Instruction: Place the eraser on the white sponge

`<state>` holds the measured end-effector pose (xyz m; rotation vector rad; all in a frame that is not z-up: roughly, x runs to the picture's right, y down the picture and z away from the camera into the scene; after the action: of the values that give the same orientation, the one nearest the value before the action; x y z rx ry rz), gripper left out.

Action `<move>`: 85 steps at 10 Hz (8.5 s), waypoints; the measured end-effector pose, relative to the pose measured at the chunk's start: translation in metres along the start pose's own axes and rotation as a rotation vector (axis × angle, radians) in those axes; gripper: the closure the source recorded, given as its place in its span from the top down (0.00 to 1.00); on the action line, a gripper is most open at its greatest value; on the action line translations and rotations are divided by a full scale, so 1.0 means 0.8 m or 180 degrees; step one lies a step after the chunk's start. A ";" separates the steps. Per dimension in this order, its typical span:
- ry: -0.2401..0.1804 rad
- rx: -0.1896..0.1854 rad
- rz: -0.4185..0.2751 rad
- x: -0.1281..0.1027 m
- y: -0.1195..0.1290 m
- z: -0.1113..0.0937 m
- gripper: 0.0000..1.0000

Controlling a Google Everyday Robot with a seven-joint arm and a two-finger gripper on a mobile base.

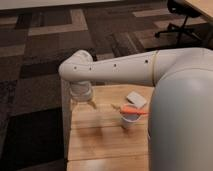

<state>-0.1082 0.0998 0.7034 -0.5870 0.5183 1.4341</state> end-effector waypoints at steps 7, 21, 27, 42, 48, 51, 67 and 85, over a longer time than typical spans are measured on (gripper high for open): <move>0.0000 0.0000 0.0000 0.000 0.000 0.000 0.65; 0.0000 0.0000 -0.0001 0.000 0.000 0.000 0.65; 0.0000 0.0000 -0.0001 0.000 0.000 0.000 0.65; 0.0000 0.0000 -0.0001 0.000 0.000 0.000 0.65; -0.0114 0.0026 0.0064 -0.007 -0.021 -0.025 0.65; -0.0259 -0.0064 0.0008 -0.001 -0.069 -0.064 0.65; -0.0262 0.0324 0.0413 0.044 -0.336 -0.076 0.65; 0.0167 0.0658 -0.2244 0.089 -0.449 -0.091 0.65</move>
<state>0.2562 0.0898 0.6244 -0.5655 0.4330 0.6901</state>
